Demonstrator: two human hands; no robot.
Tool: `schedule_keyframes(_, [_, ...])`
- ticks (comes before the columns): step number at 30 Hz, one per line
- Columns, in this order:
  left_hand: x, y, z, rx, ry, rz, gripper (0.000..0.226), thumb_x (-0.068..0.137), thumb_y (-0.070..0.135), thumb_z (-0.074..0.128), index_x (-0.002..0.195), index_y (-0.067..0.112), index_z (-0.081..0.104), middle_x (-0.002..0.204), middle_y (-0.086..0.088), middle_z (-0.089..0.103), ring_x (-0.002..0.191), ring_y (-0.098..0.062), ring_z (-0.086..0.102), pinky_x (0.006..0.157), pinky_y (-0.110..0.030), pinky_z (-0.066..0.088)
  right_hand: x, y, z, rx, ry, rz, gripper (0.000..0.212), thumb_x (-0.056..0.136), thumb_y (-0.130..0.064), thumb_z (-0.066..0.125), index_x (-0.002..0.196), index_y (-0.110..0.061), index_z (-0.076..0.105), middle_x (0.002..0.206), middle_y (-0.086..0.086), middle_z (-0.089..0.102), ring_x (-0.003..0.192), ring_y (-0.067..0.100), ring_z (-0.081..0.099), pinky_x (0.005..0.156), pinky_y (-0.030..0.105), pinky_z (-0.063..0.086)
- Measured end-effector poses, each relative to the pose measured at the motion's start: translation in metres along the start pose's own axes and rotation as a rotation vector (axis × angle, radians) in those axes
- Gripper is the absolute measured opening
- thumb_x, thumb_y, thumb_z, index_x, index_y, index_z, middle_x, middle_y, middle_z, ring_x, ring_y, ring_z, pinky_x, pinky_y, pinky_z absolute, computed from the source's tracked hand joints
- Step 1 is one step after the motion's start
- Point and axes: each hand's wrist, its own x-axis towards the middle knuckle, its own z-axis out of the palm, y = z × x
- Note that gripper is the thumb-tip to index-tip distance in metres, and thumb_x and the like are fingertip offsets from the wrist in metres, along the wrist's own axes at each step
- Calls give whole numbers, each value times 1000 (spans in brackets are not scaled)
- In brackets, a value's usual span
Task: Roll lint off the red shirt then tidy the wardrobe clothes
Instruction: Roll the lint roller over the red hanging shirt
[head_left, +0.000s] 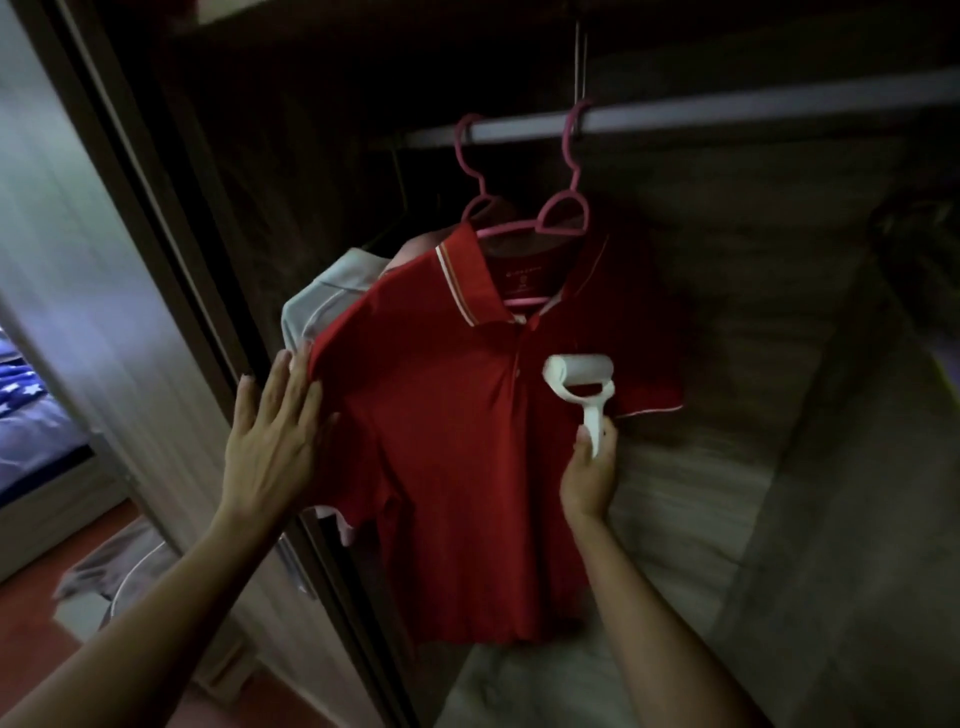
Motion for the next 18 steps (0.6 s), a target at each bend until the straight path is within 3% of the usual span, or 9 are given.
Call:
schedule_keyframes(2, [0, 1, 3, -19, 4, -20, 62, 97, 37, 22, 137, -6, 43, 154, -20, 25, 144, -35, 20, 114, -58, 16, -4, 18, 3, -40, -26, 28, 30, 100, -15, 45, 129, -9, 51, 95, -6, 59, 82, 4, 59, 73, 14, 46])
schedule_keyframes(4, [-2, 1, 7, -37, 2, -44, 62, 97, 39, 22, 138, -4, 41, 157, -18, 19, 145, -34, 17, 115, -57, 13, -13, 57, 3, -88, -27, 104, 28, 99, -14, 47, 126, -8, 54, 100, 1, 61, 93, 22, 63, 82, 36, 51])
schedule_keyframes(5, [-3, 1, 9, -41, 4, -51, 62, 97, 39, 23, 137, -4, 41, 157, -17, 17, 145, -34, 16, 115, -56, 13, -21, 80, 1, -116, -33, 154, 27, 98, -12, 48, 123, -7, 55, 102, 7, 63, 97, 29, 63, 85, 40, 51])
schedule_keyframes(9, [-3, 1, 14, -40, 15, -52, 57, 99, 36, 25, 134, -5, 43, 157, -18, 17, 145, -35, 16, 114, -57, 14, -54, 136, -15, -286, -124, 224, 27, 97, -10, 50, 123, -7, 58, 112, 15, 66, 104, 34, 62, 82, 28, 41])
schedule_keyframes(15, [-4, 4, 15, -72, -3, -73, 58, 99, 36, 22, 137, -5, 38, 158, -19, 13, 146, -34, 11, 115, -55, 8, -41, 91, 0, -152, -54, 19, 30, 100, -19, 46, 129, -12, 51, 107, 0, 63, 95, 11, 59, 83, 24, 47])
schedule_keyframes(18, [-6, 5, 13, -74, -11, -53, 52, 99, 27, 34, 139, -6, 33, 158, -20, 10, 146, -35, 8, 116, -56, 5, -40, 113, 2, -226, -118, 21, 30, 100, -26, 45, 129, -20, 50, 109, -2, 64, 97, 14, 62, 83, 31, 50])
